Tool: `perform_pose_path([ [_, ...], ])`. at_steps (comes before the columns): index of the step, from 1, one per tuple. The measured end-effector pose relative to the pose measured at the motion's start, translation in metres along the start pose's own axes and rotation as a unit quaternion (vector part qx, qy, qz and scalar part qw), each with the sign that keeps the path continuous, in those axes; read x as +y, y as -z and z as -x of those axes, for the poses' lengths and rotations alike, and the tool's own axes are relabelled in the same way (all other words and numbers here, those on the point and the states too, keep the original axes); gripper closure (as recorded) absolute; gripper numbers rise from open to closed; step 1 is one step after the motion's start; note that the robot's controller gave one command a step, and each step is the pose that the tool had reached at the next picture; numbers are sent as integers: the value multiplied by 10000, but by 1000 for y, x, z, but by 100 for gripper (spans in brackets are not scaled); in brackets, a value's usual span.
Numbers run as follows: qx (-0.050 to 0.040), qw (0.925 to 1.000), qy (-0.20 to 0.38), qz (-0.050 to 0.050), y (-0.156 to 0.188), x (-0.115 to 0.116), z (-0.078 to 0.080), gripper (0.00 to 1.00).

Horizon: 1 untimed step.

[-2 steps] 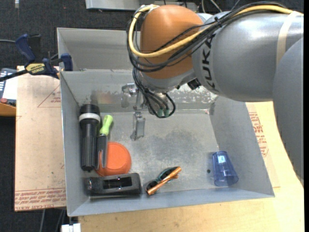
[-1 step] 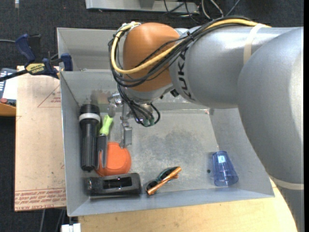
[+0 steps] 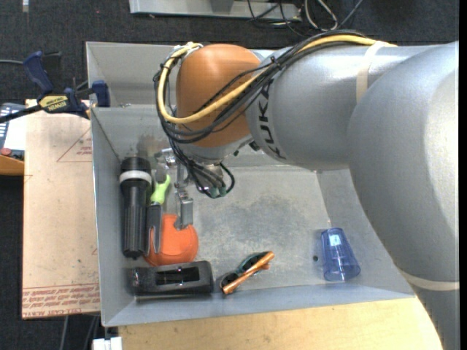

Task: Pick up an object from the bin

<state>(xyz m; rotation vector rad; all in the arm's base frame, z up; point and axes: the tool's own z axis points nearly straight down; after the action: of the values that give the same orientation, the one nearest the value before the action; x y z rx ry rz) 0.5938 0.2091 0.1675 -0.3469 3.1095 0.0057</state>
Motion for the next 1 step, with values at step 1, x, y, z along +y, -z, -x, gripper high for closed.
perform_pose_path([
  [1,-57,10000,60,10,-7,7,-5,0],
])
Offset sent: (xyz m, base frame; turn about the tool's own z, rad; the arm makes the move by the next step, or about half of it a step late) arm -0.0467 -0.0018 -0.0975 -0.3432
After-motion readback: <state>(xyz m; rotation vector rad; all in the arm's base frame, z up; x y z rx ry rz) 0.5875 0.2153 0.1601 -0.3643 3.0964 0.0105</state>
